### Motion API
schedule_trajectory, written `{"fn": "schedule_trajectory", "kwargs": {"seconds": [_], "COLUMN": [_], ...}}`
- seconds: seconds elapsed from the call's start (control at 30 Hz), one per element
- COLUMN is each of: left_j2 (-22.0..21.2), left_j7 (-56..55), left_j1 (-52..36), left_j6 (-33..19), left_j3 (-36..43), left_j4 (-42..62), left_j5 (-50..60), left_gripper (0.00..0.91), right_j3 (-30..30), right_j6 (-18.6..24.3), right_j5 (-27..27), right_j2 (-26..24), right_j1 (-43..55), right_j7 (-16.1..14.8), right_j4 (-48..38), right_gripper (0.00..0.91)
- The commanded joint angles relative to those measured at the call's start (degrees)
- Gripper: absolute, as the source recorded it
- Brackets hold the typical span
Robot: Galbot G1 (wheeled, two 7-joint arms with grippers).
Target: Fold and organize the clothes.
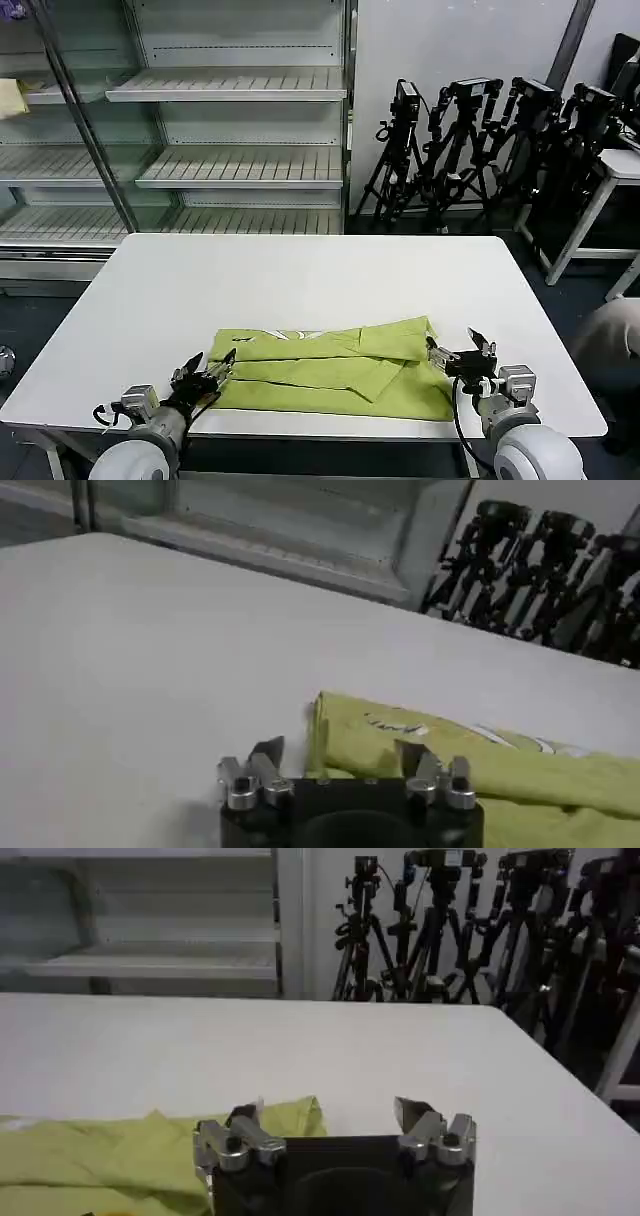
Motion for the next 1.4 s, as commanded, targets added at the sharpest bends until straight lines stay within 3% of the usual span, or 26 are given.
{"fn": "schedule_trajectory", "kwargs": {"seconds": [0.03,0.37,0.57,0.67,0.83,1.0,1.17,1.4], "left_j2": [-1.0,-1.1,1.1,5.3,16.1,21.1,18.9,8.8], "left_j7": [-1.2,-1.2,-0.5,0.9,5.1,10.5,11.7,10.4], "left_j1": [0.8,0.6,-0.7,-2.1,-2.8,-2.2,-0.1,-0.3], "left_j6": [0.2,0.2,0.2,0.2,0.2,0.2,0.2,0.2], "left_j3": [0.6,1.1,-0.8,-4.5,-16.1,-23.0,-19.7,-0.9], "left_j4": [1.2,-1.0,-1.6,-1.9,-0.1,0.1,-8.8,-15.5], "left_j5": [-1.1,-0.7,2.3,4.1,5.8,9.8,7.8,8.3], "left_gripper": [0.02,0.02,0.02,0.02,0.02,0.02,0.02,0.02], "right_j3": [0.7,0.7,0.4,0.5,0.5,0.1,-0.1,0.0], "right_j6": [0.0,0.0,0.0,0.0,0.0,0.0,0.0,0.0], "right_j5": [-0.1,-0.2,-0.6,-0.6,-0.6,-0.7,-1.1,-2.2], "right_j2": [0.1,0.2,0.1,-0.2,-0.2,0.0,0.4,0.8], "right_j1": [-0.5,-0.8,-0.8,-0.4,-0.4,-0.1,0.3,-0.1], "right_j7": [0.1,0.1,0.1,0.0,0.0,0.0,0.0,0.0], "right_j4": [-0.1,0.2,0.0,0.0,-0.3,-0.5,-0.8,-0.5], "right_gripper": [0.907,0.907,0.907,0.907,0.907,0.907,0.907,0.907]}}
